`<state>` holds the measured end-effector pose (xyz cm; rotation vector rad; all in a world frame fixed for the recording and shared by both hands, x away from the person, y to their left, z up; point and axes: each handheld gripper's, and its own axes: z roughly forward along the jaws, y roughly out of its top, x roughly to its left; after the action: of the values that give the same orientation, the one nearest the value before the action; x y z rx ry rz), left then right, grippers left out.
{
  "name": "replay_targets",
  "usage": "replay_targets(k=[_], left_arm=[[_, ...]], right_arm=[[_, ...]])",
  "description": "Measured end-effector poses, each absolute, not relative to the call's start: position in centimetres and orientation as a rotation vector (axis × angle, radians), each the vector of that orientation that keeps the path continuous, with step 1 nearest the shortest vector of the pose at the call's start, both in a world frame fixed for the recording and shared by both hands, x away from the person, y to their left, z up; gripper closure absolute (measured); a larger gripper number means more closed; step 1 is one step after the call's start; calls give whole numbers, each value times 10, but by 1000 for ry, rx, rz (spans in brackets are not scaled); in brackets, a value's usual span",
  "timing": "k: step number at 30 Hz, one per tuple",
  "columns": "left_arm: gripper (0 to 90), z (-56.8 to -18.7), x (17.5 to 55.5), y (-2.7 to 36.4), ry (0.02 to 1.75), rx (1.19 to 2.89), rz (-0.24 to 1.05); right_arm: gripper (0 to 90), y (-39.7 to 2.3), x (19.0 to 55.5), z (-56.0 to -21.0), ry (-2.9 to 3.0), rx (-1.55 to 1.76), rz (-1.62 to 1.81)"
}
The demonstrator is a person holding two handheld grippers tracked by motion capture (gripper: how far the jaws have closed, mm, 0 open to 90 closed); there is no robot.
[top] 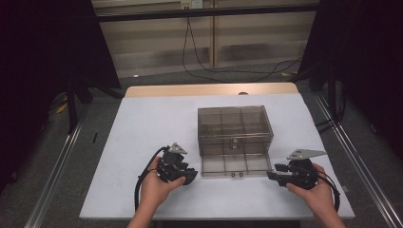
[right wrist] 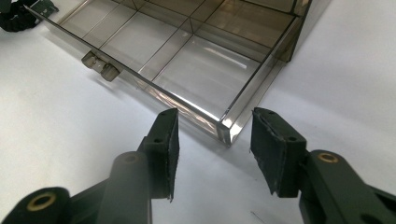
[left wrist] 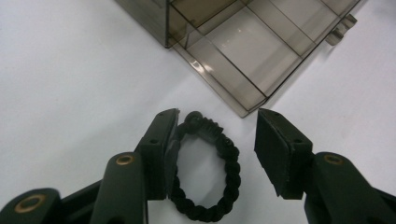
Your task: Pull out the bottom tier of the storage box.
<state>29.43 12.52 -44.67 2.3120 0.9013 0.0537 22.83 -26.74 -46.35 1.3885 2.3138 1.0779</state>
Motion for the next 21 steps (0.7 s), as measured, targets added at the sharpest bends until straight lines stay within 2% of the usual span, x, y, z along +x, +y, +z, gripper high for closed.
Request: replay_targets(k=[10, 21], left_arm=[[482, -447, 299, 130, 951, 2351, 54], [506, -449, 302, 135, 979, 2411, 63]], right_arm=[[461, -268, 229, -463, 2312, 1397, 1071], [452, -267, 228, -462, 2312, 1394, 1060]])
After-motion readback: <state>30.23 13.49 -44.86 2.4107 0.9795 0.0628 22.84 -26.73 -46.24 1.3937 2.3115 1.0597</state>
